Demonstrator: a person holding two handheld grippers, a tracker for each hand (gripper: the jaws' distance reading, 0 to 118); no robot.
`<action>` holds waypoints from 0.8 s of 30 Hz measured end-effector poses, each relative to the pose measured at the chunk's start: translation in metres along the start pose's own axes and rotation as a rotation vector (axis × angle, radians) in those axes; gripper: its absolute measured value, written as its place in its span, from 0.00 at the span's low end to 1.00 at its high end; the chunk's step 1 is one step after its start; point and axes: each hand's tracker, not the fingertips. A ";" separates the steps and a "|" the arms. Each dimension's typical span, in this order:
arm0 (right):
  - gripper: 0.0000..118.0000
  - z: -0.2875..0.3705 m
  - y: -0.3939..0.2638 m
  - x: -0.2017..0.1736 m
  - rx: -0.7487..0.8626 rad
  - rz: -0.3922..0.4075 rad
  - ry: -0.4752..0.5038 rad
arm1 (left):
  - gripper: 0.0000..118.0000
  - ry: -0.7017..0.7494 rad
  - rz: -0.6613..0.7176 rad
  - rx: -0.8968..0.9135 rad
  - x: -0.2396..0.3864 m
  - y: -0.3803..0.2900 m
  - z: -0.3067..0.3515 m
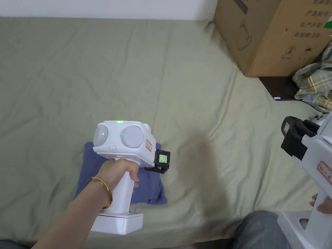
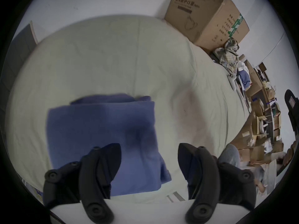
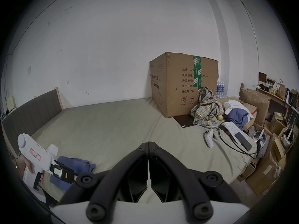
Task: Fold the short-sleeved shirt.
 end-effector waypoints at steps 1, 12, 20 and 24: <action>0.00 0.000 0.001 0.001 0.002 -0.002 -0.002 | 0.67 -0.002 0.004 0.015 -0.002 0.002 0.004; 0.00 -0.008 0.000 -0.010 0.000 0.019 0.015 | 0.00 0.145 0.042 0.504 -0.025 -0.012 0.063; 0.00 -0.010 -0.003 -0.016 -0.022 0.010 0.035 | 0.00 0.153 -0.048 0.256 0.006 -0.054 -0.035; 0.00 -0.008 0.000 -0.016 -0.010 -0.030 0.048 | 0.00 0.237 -0.134 0.289 0.024 -0.068 -0.050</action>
